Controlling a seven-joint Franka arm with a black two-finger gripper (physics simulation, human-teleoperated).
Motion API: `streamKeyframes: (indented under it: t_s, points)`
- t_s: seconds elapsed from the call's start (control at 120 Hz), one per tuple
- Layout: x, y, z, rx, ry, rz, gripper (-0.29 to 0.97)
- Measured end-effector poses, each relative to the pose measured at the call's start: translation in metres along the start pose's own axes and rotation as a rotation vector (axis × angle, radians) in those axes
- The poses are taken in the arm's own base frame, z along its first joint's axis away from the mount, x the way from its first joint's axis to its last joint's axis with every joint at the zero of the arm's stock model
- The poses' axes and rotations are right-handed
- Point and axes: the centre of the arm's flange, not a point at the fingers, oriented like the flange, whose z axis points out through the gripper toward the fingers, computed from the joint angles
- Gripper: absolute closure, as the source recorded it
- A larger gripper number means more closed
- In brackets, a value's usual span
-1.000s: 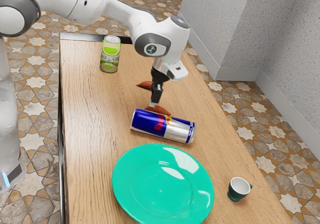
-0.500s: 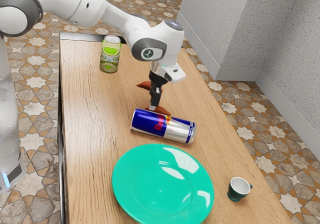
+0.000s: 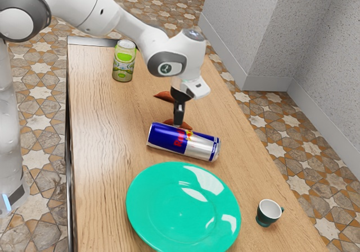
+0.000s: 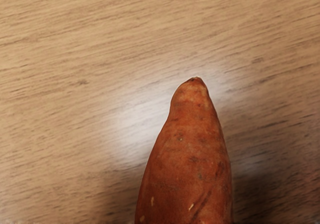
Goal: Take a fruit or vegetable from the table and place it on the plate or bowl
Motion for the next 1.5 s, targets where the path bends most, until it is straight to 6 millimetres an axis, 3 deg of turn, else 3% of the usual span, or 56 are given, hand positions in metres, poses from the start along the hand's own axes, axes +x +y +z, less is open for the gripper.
streamKeyframes:
  t_s: [0.325, 0.575, 0.667, 0.733, 0.8, 0.867, 0.95, 1.025, 1.158, 1.325, 1.5]
  points:
    - [-0.009, -0.006, 0.006, -0.011, -0.003, -0.021, 0.01]
    - [-0.008, -0.005, 0.006, -0.012, -0.001, -0.016, 0.44]
    - [-0.009, -0.005, 0.003, -0.008, 0.003, -0.017, 0.49]
    - [-0.011, -0.004, -0.017, 0.007, 0.027, -0.016, 0.51]
    - [-0.012, 0.001, -0.051, 0.03, 0.062, -0.009, 0.51]
    - [-0.001, 0.008, -0.091, 0.056, 0.088, 0.015, 0.51]
    - [0.022, 0.035, -0.146, 0.106, 0.101, 0.081, 0.5]
    - [0.043, 0.071, -0.164, 0.13, 0.075, 0.15, 0.5]
    - [0.061, 0.136, -0.165, 0.135, 0.01, 0.258, 0.52]
    - [0.051, 0.181, -0.165, 0.165, -0.063, 0.32, 0.52]
    - [0.035, 0.268, -0.162, 0.175, -0.105, 0.464, 0.52]
